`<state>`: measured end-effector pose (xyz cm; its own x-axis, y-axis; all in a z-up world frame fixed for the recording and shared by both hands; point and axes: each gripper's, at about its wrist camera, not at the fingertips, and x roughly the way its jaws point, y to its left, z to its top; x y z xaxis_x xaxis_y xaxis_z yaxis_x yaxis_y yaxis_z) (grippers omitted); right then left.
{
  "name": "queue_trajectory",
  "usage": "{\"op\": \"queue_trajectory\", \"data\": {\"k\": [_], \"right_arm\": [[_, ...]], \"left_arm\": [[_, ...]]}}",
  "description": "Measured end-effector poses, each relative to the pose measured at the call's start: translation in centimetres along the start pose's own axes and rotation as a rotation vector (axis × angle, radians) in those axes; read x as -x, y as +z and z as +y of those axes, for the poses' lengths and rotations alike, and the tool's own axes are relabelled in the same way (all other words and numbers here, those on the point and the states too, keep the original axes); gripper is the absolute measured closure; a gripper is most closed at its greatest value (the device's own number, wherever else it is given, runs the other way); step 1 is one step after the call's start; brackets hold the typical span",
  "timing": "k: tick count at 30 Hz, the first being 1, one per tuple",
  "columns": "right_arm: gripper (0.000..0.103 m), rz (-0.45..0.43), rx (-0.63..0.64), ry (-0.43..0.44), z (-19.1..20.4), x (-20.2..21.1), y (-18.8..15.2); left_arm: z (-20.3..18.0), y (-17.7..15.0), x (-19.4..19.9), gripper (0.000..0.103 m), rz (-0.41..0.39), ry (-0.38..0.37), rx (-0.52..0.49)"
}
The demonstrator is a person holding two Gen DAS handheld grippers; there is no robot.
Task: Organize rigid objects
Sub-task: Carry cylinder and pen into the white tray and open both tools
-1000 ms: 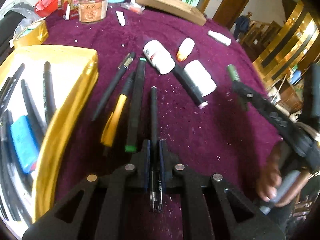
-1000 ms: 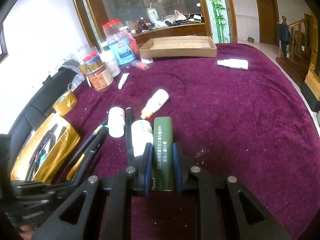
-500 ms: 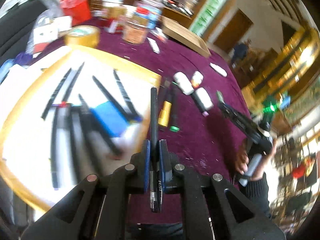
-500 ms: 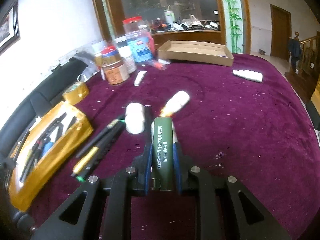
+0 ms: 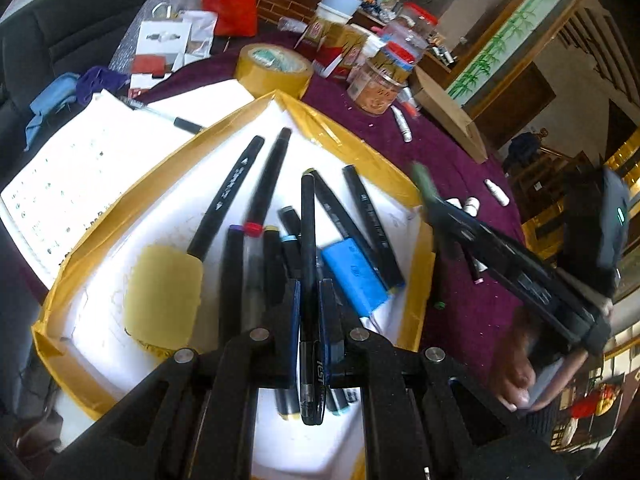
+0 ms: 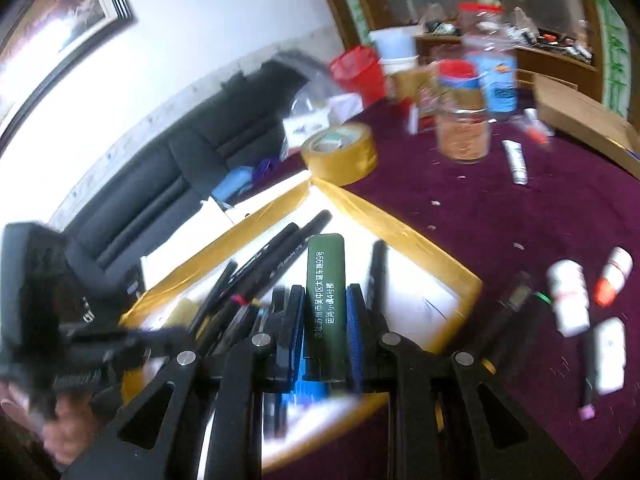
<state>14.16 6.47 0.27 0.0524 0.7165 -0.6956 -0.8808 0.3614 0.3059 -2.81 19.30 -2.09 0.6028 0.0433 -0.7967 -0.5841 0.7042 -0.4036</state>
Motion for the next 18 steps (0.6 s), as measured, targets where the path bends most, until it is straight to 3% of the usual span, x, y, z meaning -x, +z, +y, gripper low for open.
{"op": "queue_trajectory", "data": {"k": [4, 7, 9, 18], "right_arm": [[0.085, 0.032, 0.023, -0.068, -0.1, -3.7, 0.2], [0.085, 0.075, -0.002, -0.044, -0.9, -4.7, -0.3], [0.085, 0.092, 0.038, -0.094, -0.5, -5.2, -0.4], [0.085, 0.115, 0.024, -0.055, -0.7, -6.0, -0.6]], "left_arm": [[0.6, 0.1, -0.9, 0.096, 0.021, 0.008, -0.006], [0.9, 0.5, -1.4, 0.096, 0.029, 0.021, -0.006], [1.2, 0.7, -2.0, 0.096, 0.041, 0.029, -0.004], [1.0, 1.3, -4.2, 0.096, 0.077, 0.069, 0.002]]}}
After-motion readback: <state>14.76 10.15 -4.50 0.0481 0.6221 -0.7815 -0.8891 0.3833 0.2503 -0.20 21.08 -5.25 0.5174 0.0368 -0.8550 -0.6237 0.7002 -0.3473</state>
